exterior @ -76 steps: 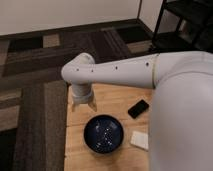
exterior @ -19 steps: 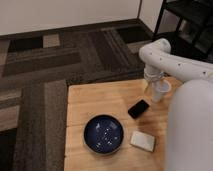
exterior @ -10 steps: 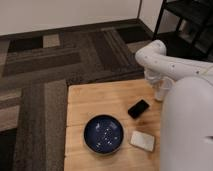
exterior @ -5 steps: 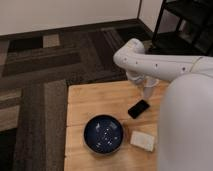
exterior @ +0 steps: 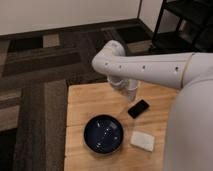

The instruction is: Place the ceramic cup in the ceramic bowl

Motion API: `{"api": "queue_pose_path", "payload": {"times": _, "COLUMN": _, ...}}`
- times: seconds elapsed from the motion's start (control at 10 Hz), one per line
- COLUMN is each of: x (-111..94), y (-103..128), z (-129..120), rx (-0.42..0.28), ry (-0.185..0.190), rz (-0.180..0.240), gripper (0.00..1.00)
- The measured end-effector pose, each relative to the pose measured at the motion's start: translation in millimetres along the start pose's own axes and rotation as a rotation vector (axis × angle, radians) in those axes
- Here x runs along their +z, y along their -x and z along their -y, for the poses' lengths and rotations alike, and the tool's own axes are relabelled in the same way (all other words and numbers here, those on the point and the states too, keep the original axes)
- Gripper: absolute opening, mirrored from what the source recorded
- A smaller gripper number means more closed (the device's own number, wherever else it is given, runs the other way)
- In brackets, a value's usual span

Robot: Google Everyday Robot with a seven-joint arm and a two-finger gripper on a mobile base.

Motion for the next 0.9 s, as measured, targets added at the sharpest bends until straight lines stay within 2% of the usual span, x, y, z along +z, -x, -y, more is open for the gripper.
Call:
{"api": "queue_pose_path", "payload": {"times": 0.8, "x": -0.8, "y": 0.5, "z": -3.0, "rx": -0.008, "ry": 0.001, "rz": 0.003, "gripper": 0.00}}
{"api": "queue_pose_path", "payload": {"times": 0.9, "x": -6.7, "y": 6.3, "z": -10.1, "rx": -0.029, "ry": 0.000, "rz": 0.024, "gripper": 0.00}}
